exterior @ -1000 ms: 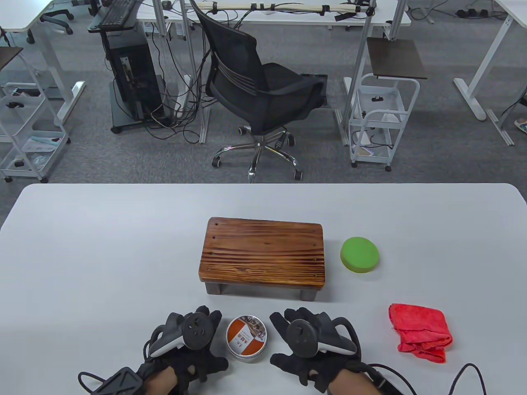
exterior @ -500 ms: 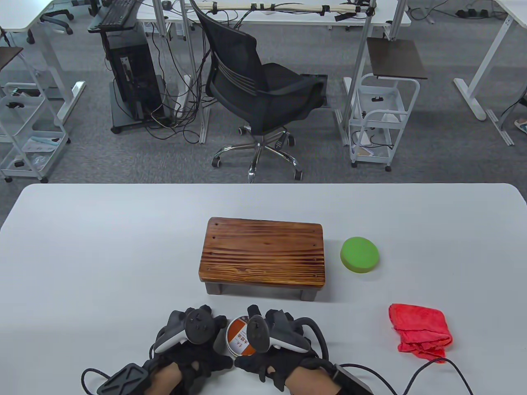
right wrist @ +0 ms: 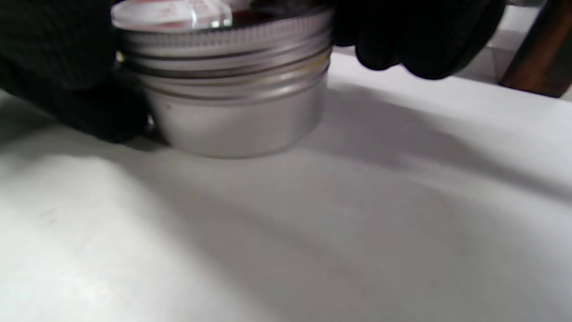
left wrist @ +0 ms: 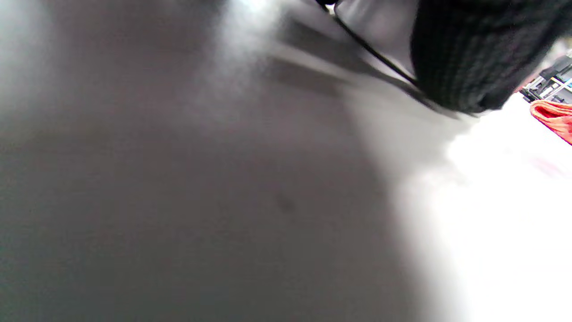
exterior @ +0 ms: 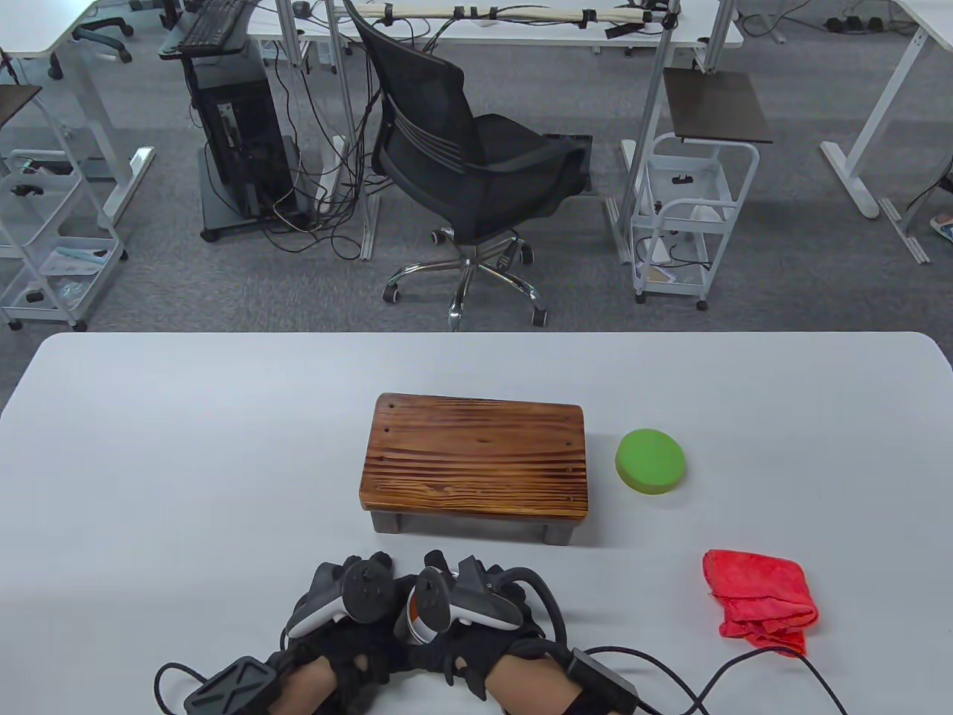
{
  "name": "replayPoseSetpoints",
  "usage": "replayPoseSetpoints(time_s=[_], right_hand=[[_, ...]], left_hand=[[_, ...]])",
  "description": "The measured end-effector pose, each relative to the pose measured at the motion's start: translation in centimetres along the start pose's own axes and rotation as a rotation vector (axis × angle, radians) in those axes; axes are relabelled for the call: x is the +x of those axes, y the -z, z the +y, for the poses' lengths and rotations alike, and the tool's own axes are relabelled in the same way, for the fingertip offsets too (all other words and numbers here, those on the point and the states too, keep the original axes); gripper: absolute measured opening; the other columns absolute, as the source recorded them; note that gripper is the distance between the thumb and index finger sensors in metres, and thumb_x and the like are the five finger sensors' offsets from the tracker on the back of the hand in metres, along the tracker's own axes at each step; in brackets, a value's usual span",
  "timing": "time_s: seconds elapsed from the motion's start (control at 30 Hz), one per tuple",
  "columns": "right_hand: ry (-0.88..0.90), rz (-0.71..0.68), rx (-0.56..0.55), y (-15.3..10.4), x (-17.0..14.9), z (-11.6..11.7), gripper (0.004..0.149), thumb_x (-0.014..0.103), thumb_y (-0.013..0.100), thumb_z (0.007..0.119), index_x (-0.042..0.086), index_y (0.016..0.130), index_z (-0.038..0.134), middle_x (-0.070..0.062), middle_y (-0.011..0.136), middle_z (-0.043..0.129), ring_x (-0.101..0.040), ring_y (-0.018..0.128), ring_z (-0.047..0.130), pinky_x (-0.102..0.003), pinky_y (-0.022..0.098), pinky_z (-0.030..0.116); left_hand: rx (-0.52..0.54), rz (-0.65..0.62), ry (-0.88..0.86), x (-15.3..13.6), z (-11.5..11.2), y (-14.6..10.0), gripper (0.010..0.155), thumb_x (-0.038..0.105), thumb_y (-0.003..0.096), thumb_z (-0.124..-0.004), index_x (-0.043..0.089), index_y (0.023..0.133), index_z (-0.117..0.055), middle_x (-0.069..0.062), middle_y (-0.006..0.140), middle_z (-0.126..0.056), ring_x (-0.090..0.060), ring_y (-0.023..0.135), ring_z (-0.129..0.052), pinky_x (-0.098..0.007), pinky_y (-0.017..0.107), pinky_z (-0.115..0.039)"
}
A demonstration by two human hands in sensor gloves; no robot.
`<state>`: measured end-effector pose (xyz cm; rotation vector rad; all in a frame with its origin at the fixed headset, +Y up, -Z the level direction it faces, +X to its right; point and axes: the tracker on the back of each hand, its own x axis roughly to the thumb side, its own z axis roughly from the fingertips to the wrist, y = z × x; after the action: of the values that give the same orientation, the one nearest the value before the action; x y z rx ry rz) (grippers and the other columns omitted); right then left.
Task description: Dip and apply wood wax on stool
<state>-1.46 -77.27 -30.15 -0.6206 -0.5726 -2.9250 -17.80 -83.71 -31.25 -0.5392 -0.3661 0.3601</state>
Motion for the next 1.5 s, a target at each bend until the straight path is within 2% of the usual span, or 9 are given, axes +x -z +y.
replayPoseSetpoints(time_s=[0.27,0.47,0.53,0.6,0.7,1.0,1.2,1.4,1.5], right_hand=[[-0.010,-0.038,-0.059,0.04,-0.16,0.11,0.086,0.076,0.050,0.075,0.026,0.109,0.038,-0.005,0.106,0.047,-0.042,0.089,0.074,-0.057,0.060,0.081],[0.017,-0.090,-0.016,0.00,-0.64,0.15,0.085,0.072,0.051,0.078,0.027,0.109,0.036,-0.002,0.110,0.041,-0.042,0.094,0.068,-0.059,0.062,0.078],[0.034,-0.082,0.014,-0.12,-0.87,0.09,0.085,0.073,0.053,0.077,0.028,0.110,0.033,-0.001,0.111,0.039,-0.046,0.095,0.065,-0.061,0.062,0.077],[0.075,-0.028,0.004,-0.32,-0.90,0.19,0.093,0.079,0.050,0.077,0.026,0.112,0.030,-0.009,0.112,0.037,-0.054,0.092,0.066,-0.063,0.060,0.077],[0.032,0.034,-0.008,-0.26,-0.61,0.12,0.097,0.083,0.049,0.072,0.024,0.112,0.027,-0.013,0.109,0.042,-0.052,0.086,0.075,-0.061,0.056,0.083],[0.043,0.003,-0.024,0.17,-0.03,0.26,0.091,0.075,0.053,0.071,0.021,0.111,0.028,-0.012,0.104,0.044,-0.045,0.080,0.079,-0.054,0.055,0.084],[0.038,-0.055,-0.046,0.36,-0.24,0.16,0.089,0.074,0.051,0.075,0.023,0.110,0.034,-0.009,0.105,0.045,-0.048,0.080,0.081,-0.055,0.055,0.086],[0.095,-0.099,0.014,0.34,-0.80,0.00,0.087,0.068,0.052,0.081,0.024,0.111,0.034,-0.005,0.109,0.041,-0.054,0.088,0.075,-0.058,0.057,0.084],[0.123,-0.046,-0.001,0.01,-0.86,-0.04,0.098,0.077,0.049,0.080,0.023,0.113,0.029,-0.011,0.110,0.041,-0.053,0.087,0.075,-0.057,0.055,0.085]], left_hand=[[-0.009,-0.006,-0.005,0.01,-0.01,0.05,0.091,0.063,0.0495,-0.085,0.032,0.112,-0.027,-0.023,0.115,0.009,-0.059,0.094,0.012,-0.080,0.058,-0.005],[-0.011,-0.007,-0.004,0.01,-0.02,0.06,0.091,0.064,0.0494,-0.084,0.032,0.112,-0.027,-0.023,0.115,0.009,-0.058,0.094,0.012,-0.080,0.058,-0.005],[-0.012,-0.005,0.002,0.04,-0.03,0.05,0.091,0.064,0.0495,-0.084,0.032,0.111,-0.026,-0.023,0.115,0.010,-0.058,0.094,0.012,-0.080,0.058,-0.005],[-0.018,-0.003,0.010,0.11,-0.10,0.06,0.091,0.065,0.0501,-0.082,0.032,0.112,-0.024,-0.024,0.114,0.011,-0.058,0.094,0.013,-0.080,0.058,-0.005],[-0.019,-0.002,0.017,0.19,-0.16,0.06,0.092,0.066,0.0502,-0.081,0.031,0.111,-0.022,-0.024,0.114,0.012,-0.059,0.093,0.013,-0.080,0.057,-0.005],[-0.022,-0.004,0.021,0.31,-0.25,0.12,0.093,0.065,0.0501,-0.082,0.030,0.112,-0.021,-0.025,0.113,0.012,-0.058,0.093,0.013,-0.080,0.058,-0.005],[-0.024,-0.007,0.017,0.32,-0.27,0.14,0.093,0.064,0.0501,-0.082,0.030,0.112,-0.022,-0.024,0.113,0.012,-0.058,0.093,0.013,-0.080,0.058,-0.005],[-0.026,-0.006,0.020,0.34,-0.29,0.15,0.093,0.064,0.0502,-0.082,0.031,0.112,-0.021,-0.024,0.113,0.012,-0.058,0.093,0.013,-0.080,0.058,-0.004],[-0.028,-0.007,0.023,0.36,-0.32,0.12,0.093,0.065,0.0506,-0.081,0.030,0.111,-0.020,-0.024,0.113,0.013,-0.058,0.093,0.014,-0.080,0.057,-0.004]])
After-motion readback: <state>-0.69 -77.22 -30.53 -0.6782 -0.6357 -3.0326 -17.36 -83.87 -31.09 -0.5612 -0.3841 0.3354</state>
